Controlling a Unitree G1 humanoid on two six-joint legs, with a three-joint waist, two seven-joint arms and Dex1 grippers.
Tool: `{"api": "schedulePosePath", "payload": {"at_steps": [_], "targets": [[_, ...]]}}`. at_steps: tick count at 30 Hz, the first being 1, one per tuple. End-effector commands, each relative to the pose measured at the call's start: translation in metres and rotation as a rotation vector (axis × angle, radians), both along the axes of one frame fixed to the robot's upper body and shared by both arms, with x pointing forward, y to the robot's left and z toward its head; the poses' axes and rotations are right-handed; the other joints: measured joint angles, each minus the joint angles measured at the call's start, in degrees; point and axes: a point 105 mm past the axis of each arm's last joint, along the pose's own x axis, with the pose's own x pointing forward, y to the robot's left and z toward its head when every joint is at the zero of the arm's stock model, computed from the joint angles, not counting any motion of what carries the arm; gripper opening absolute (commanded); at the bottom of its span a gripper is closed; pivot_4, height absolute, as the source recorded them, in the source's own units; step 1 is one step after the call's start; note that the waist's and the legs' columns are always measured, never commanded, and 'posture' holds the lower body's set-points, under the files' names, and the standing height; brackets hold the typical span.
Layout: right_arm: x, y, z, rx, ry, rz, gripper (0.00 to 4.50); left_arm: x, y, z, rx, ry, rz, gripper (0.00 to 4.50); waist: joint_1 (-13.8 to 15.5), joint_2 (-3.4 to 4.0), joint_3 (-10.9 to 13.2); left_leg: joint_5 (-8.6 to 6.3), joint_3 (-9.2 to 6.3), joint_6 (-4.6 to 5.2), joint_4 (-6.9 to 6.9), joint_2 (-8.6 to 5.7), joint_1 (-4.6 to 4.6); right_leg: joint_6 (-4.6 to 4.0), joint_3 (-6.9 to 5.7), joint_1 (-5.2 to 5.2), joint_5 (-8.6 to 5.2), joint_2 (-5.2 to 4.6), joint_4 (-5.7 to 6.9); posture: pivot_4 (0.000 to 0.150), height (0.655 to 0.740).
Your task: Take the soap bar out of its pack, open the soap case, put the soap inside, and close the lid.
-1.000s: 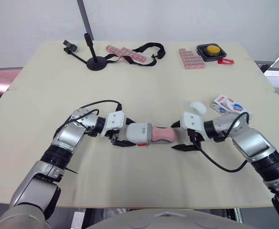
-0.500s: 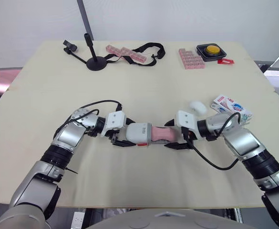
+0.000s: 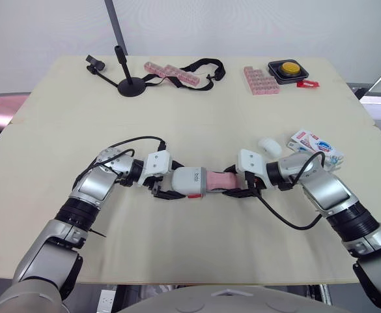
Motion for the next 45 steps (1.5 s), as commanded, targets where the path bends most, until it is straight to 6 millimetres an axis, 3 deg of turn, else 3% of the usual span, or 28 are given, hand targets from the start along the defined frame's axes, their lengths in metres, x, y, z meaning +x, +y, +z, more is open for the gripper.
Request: {"api": "schedulePosePath", "payload": {"at_steps": [1, 12, 28, 33, 40, 45], "targets": [[0.000, 0.003, 0.014, 0.013, -0.043, 0.020, 2.53, 0.001, -0.002, 0.009, -0.006, -0.036, -0.021, 3.43, 0.01, 0.00, 0.00, 0.00, 0.00, 0.00, 0.00, 0.00, 0.00, 0.00, 0.00, 0.00, 0.00, 0.00, 0.00, 0.150, 0.7400], [-0.002, 0.023, 0.040, -0.005, -0.138, 0.086, 2.53, 0.001, -0.004, 0.009, -0.009, -0.026, -0.023, 3.43, 0.01, 0.00, 0.00, 0.00, 0.00, 0.00, 0.00, 0.01, 0.00, 0.00, -0.02, -0.01, 0.00, 0.01, -0.01, 0.150, 0.7400], [-0.002, 0.046, 0.042, -0.076, -0.129, 0.055, 2.53, -0.002, -0.011, 0.013, -0.055, 0.008, -0.005, 3.43, 0.00, 0.02, 0.01, 0.00, 0.00, 0.00, 0.00, 0.01, 0.01, 0.00, -0.04, -0.03, 0.00, 0.00, 0.00, 0.150, 0.7400], [-0.010, 0.048, 0.046, -0.053, -0.101, 0.066, 4.38, -0.003, -0.011, 0.011, -0.052, 0.011, -0.002, 3.43, 0.02, 0.02, 0.01, 0.00, 0.00, 0.00, 0.00, 0.01, 0.02, 0.00, -0.03, -0.05, 0.00, 0.00, 0.00, 0.150, 0.7400], [-0.011, 0.032, 0.049, -0.038, -0.088, 0.052, 4.48, -0.004, -0.009, 0.011, -0.047, 0.008, -0.002, 3.43, 0.10, 0.02, 0.01, 0.01, 0.00, 0.01, 0.00, 0.01, 0.08, 0.00, 0.00, -0.06, 0.00, -0.01, 0.01, 0.150, 0.7400], [-0.015, 0.003, 0.050, -0.016, -0.018, 0.014, 4.48, -0.002, -0.006, 0.011, -0.040, 0.005, 0.002, 3.43, 0.23, 0.02, 0.01, 0.00, 0.00, 0.00, 0.00, 0.00, -0.05, 0.00, 0.07, -0.05, 0.00, -0.02, -0.02, 0.150, 0.7400]]}}
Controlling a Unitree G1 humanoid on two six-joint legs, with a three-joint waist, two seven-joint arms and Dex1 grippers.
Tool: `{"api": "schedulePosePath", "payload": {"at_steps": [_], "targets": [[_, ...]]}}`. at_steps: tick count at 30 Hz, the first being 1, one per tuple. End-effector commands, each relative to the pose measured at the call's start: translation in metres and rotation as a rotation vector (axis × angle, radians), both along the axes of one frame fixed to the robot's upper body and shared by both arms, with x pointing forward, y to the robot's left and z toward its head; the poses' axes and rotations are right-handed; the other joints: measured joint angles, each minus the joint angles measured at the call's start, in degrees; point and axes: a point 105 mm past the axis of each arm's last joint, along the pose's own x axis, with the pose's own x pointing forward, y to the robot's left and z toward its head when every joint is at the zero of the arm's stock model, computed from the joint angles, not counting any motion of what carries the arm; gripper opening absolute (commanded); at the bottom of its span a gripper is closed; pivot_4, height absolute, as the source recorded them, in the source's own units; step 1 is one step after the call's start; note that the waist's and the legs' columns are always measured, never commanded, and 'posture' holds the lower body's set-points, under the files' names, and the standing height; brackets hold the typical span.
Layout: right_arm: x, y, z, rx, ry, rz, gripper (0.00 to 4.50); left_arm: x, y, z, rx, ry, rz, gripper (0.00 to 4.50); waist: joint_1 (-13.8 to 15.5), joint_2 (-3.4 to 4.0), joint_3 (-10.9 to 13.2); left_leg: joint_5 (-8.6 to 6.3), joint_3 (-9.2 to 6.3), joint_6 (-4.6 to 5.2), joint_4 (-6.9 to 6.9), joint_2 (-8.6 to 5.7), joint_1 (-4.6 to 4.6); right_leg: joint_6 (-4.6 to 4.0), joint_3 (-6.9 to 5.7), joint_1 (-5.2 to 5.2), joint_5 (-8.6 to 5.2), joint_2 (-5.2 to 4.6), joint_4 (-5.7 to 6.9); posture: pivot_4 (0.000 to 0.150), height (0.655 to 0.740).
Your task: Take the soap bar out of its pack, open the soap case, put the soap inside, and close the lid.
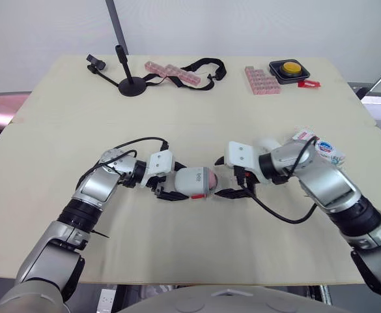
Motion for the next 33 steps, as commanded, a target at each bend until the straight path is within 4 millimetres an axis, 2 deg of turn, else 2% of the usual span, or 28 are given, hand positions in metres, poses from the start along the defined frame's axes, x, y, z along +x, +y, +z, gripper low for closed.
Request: {"api": "schedulePosePath", "payload": {"at_steps": [1, 5, 10, 11, 12, 19, 28, 33], "targets": [[-0.002, -0.020, 0.011, 0.024, 0.005, -0.013, 4.48, 0.001, 0.001, 0.010, -0.017, -0.038, -0.009, 3.43, 0.06, 0.00, 0.00, 0.00, 0.00, 0.00, 0.00, 0.00, 0.00, 0.00, 0.00, 0.00, 0.00, 0.00, 0.00, 0.150, 0.7400], [0.003, -0.035, 0.003, -0.021, -0.013, -0.047, 4.48, 0.002, 0.003, 0.010, -0.012, -0.041, -0.008, 3.43, -0.13, 0.00, 0.00, 0.00, 0.00, 0.00, 0.00, 0.00, 0.01, 0.00, 0.02, 0.01, 0.00, 0.02, -0.01, 0.150, 0.7400], [0.010, -0.025, 0.000, 0.006, -0.057, -0.044, 3.00, 0.003, 0.002, 0.010, -0.014, -0.045, -0.010, 3.43, -0.29, 0.00, 0.00, 0.00, 0.00, 0.00, 0.00, 0.02, 0.01, -0.01, 0.02, 0.01, 0.00, 0.03, 0.01, 0.150, 0.7400], [0.010, -0.021, 0.000, 0.009, -0.066, -0.035, 2.88, 0.003, 0.001, 0.010, -0.014, -0.045, -0.011, 3.43, -0.23, 0.00, 0.00, 0.00, 0.00, 0.00, 0.00, 0.01, 0.01, -0.01, 0.02, 0.01, 0.00, 0.03, 0.01, 0.150, 0.7400], [0.010, -0.017, 0.000, 0.011, -0.074, -0.026, 2.30, 0.003, 0.001, 0.010, -0.014, -0.045, -0.012, 3.43, -0.14, 0.00, 0.00, 0.00, 0.00, 0.00, 0.00, 0.00, -0.01, 0.00, 0.02, 0.01, 0.00, 0.05, 0.00, 0.150, 0.7400], [0.000, 0.006, -0.004, 0.008, -0.076, 0.044, 0.04, 0.003, -0.001, 0.011, -0.019, -0.048, -0.013, 3.43, -0.11, 0.00, 0.00, 0.00, 0.00, 0.00, 0.00, 0.01, 0.03, 0.00, -0.07, 0.00, 0.00, 0.04, 0.01, 0.150, 0.7400], [-0.003, 0.016, -0.005, 0.018, -0.076, 0.064, 0.04, 0.002, -0.002, 0.011, -0.022, -0.049, -0.011, 3.43, -0.17, 0.00, 0.00, 0.00, 0.00, 0.00, 0.00, 0.01, 0.02, 0.00, -0.04, 0.00, 0.00, 0.01, 0.00, 0.150, 0.7400], [0.000, 0.014, -0.004, 0.014, -0.086, 0.055, 0.04, 0.002, -0.002, 0.011, -0.023, -0.049, -0.010, 3.43, -0.11, 0.00, 0.00, 0.00, 0.00, 0.00, 0.00, 0.00, 0.02, 0.00, -0.04, 0.00, 0.00, 0.01, 0.01, 0.150, 0.7400]]}}
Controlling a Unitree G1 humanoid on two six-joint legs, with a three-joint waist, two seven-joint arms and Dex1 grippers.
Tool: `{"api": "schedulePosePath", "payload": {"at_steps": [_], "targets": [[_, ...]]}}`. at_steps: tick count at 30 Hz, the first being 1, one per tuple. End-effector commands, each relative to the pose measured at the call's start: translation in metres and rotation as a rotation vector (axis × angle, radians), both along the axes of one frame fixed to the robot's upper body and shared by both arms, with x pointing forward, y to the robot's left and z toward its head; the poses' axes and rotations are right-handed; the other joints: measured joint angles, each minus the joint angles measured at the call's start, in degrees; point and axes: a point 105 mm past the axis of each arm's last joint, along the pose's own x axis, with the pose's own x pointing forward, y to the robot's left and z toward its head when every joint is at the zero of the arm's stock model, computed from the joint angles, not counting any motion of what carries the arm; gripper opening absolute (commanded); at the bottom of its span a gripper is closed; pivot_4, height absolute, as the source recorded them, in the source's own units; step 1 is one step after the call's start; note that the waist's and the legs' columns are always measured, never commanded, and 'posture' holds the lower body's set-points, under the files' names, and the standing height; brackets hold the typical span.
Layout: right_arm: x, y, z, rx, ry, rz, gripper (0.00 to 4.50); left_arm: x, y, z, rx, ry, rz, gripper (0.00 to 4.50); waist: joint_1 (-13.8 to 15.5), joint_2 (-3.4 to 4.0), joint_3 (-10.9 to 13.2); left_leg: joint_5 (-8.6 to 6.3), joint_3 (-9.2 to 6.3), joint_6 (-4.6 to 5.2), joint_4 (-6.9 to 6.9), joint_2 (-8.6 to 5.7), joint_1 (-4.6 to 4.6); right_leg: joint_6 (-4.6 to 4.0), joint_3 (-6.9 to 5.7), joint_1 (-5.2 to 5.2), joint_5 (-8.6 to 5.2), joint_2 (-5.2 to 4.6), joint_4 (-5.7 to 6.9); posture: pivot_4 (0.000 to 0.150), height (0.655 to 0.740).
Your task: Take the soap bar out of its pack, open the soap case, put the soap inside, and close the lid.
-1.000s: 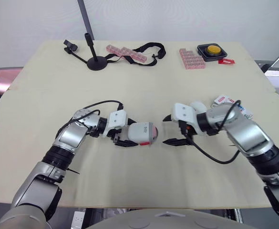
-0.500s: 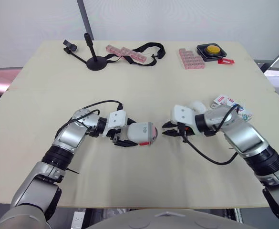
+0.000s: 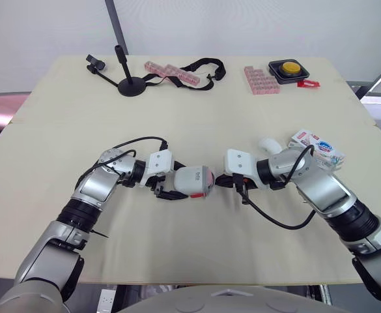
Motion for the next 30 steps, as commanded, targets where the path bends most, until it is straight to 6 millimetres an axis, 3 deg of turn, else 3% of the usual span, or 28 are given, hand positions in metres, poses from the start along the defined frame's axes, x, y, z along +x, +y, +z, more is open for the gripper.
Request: {"api": "schedulePosePath", "payload": {"at_steps": [1, 6, 11, 14, 19, 23, 25, 30], "targets": [[0.003, 0.003, 0.012, 0.022, -0.054, 0.020, 0.04, 0.001, -0.003, 0.011, -0.026, -0.040, -0.015, 3.43, 0.00, 0.00, 0.00, 0.00, 0.00, 0.00, 0.00, 0.00, 0.00, 0.00, 0.00, 0.00, 0.00, 0.00, 0.00, 0.150, 0.7400], [0.012, -0.030, 0.012, 0.006, -0.049, -0.079, 0.04, 0.003, -0.002, 0.012, -0.033, -0.053, 0.000, 3.43, 0.17, 0.00, 0.00, 0.00, 0.00, 0.00, 0.00, 0.00, 0.01, 0.00, 0.00, 0.00, 0.00, -0.01, -0.01, 0.150, 0.7400], [0.008, -0.064, 0.006, 0.007, 0.024, -0.138, 0.04, 0.005, 0.001, 0.014, -0.047, -0.069, 0.015, 3.43, 0.18, 0.00, 0.00, 0.00, 0.00, 0.00, 0.00, 0.00, -0.08, 0.00, 0.03, 0.01, 0.00, -0.01, -0.08, 0.150, 0.7400], [-0.001, -0.075, 0.007, 0.062, 0.158, -0.200, 0.89, 0.007, 0.001, 0.019, -0.070, -0.107, 0.030, 3.43, 0.06, 0.00, 0.00, 0.00, -0.01, 0.00, -0.01, 0.01, -0.11, 0.00, 0.05, 0.01, 0.00, 0.01, -0.12, 0.150, 0.7400], [-0.021, -0.070, 0.018, 0.259, 0.556, -0.370, 2.57, 0.018, -0.001, 0.038, -0.150, -0.277, 0.094, 3.43, 0.24, 0.01, 0.00, 0.00, -0.02, 0.00, -0.01, 0.02, -0.12, 0.00, 0.03, 0.02, 0.01, 0.07, -0.16, 0.150, 0.7400], [-0.022, -0.062, 0.024, 0.329, 0.694, -0.470, 3.64, 0.022, -0.003, 0.050, -0.217, -0.395, 0.142, 3.43, 0.73, 0.02, 0.00, 0.00, -0.02, 0.00, 0.02, 0.02, -0.12, 0.00, 0.01, 0.02, 0.01, 0.09, -0.15, 0.150, 0.7400], [-0.018, -0.058, 0.027, 0.364, 0.747, -0.517, 4.45, 0.020, -0.005, 0.054, -0.242, -0.447, 0.152, 3.43, 0.94, 0.02, 0.00, 0.00, -0.01, 0.00, 0.03, 0.02, -0.10, 0.00, -0.05, 0.03, 0.01, 0.11, -0.15, 0.150, 0.7400], [-0.003, -0.049, 0.039, 0.435, 0.770, -0.554, 4.45, 0.014, -0.011, 0.059, -0.296, -0.522, 0.169, 3.43, 1.70, 0.04, 0.00, 0.00, -0.01, -0.02, 0.02, 0.01, -0.01, 0.00, -0.10, 0.02, 0.01, 0.10, -0.15, 0.150, 0.7400]]}}
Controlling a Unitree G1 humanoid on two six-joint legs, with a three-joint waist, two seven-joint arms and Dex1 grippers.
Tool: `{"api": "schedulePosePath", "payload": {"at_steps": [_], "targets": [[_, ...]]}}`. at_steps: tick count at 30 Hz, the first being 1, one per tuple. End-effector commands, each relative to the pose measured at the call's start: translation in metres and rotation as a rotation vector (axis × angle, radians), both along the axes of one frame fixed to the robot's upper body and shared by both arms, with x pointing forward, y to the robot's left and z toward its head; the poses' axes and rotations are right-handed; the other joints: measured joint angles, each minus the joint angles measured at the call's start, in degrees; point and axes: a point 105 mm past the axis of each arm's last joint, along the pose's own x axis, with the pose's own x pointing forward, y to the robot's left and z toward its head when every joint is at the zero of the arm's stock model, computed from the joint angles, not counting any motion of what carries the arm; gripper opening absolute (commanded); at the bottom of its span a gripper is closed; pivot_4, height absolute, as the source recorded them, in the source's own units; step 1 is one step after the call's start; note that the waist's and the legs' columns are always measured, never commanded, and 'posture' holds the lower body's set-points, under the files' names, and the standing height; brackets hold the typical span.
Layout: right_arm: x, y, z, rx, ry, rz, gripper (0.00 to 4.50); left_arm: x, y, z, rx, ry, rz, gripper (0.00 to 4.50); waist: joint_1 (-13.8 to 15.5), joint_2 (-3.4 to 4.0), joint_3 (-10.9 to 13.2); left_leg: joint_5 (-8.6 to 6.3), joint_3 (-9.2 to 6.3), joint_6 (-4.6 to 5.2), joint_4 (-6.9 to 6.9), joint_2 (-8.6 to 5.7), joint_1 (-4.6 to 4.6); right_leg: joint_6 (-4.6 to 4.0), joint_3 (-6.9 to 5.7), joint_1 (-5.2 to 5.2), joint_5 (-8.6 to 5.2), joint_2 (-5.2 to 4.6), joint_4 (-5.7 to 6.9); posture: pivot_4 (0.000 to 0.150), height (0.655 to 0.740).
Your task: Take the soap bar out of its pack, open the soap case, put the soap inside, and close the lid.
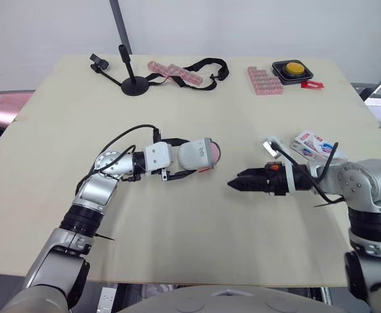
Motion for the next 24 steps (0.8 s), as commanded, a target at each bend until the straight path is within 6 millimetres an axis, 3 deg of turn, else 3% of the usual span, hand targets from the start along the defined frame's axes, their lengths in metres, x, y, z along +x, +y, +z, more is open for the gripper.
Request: {"api": "schedulePosePath", "payload": {"at_steps": [1, 13, 24], "targets": [[0.004, -0.001, 0.012, 0.015, -0.029, -0.012, 4.45, -0.003, -0.002, 0.018, -0.044, -0.115, 0.004, 3.43, 0.44, 0.00, 0.00, 0.00, 0.00, 0.00, 0.00, 0.00, 0.08, 0.00, -0.01, 0.00, 0.00, 0.00, 0.00, 0.150, 0.7400], [0.011, 0.009, 0.019, -0.045, -0.115, 0.052, 4.45, -0.013, -0.010, 0.012, -0.058, -0.142, -0.040, 3.43, 0.27, 0.03, 0.01, 0.00, 0.02, -0.01, -0.03, 0.00, 0.13, 0.00, 0.04, 0.00, 0.00, 0.02, 0.01, 0.150, 0.7400], [0.013, 0.028, 0.024, 0.015, -0.101, 0.094, 4.45, -0.013, -0.013, 0.009, -0.043, -0.135, -0.054, 3.43, 0.30, 0.03, 0.01, 0.00, 0.02, -0.01, -0.03, -0.01, 0.28, 0.00, 0.02, -0.01, 0.00, 0.02, 0.02, 0.150, 0.7400]]}}
